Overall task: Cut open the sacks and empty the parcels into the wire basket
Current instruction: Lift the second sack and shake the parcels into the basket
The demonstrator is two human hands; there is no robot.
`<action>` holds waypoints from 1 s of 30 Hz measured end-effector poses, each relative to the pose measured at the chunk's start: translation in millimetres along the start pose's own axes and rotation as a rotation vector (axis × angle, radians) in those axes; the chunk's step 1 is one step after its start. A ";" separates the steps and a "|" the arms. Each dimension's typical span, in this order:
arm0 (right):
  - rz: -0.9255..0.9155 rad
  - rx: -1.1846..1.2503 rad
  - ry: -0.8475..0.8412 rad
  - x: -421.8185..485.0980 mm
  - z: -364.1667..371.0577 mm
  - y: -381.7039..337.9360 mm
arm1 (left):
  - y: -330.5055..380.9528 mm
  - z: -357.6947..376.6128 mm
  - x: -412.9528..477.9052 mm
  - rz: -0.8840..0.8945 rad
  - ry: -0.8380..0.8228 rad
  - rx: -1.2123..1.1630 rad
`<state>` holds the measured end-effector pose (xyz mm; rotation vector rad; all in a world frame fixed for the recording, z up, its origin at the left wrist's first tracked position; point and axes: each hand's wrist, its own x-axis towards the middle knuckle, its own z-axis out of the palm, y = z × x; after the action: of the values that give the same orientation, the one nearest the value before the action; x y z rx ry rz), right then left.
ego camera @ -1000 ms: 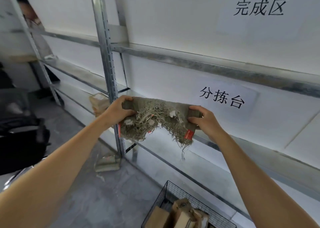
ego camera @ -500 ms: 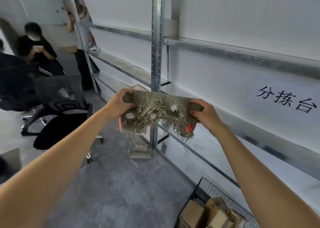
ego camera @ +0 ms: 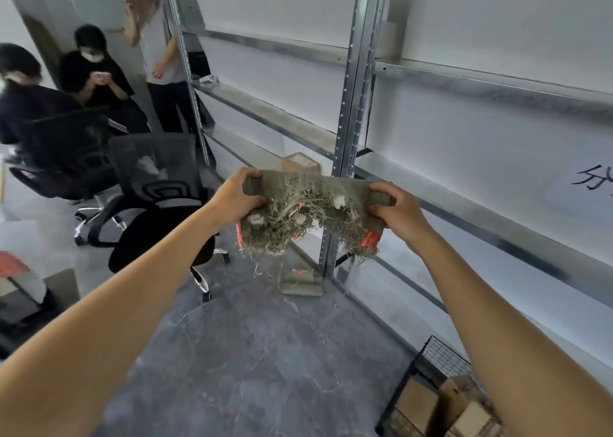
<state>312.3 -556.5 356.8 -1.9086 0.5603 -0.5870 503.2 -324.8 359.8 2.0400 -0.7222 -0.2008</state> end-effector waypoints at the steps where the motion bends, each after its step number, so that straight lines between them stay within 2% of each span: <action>1: 0.006 -0.014 0.000 2.8 6.7 -1.2 | -4.6 -4.0 1.2 0.001 0.003 0.001; 18: 0.038 -0.079 -0.017 60.7 65.2 20.5 | -58.9 -14.2 52.0 -0.072 -0.023 0.040; 25: 0.047 -0.091 -0.006 128.7 74.1 64.1 | -76.5 15.2 120.3 -0.084 -0.044 0.063; 30: 0.084 -0.105 0.003 201.5 81.8 107.3 | -93.1 50.5 200.4 -0.100 -0.061 0.110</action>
<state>506.1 -664.2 258.4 -1.9720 0.6811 -0.5152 684.0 -438.0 283.0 2.1849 -0.6823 -0.2875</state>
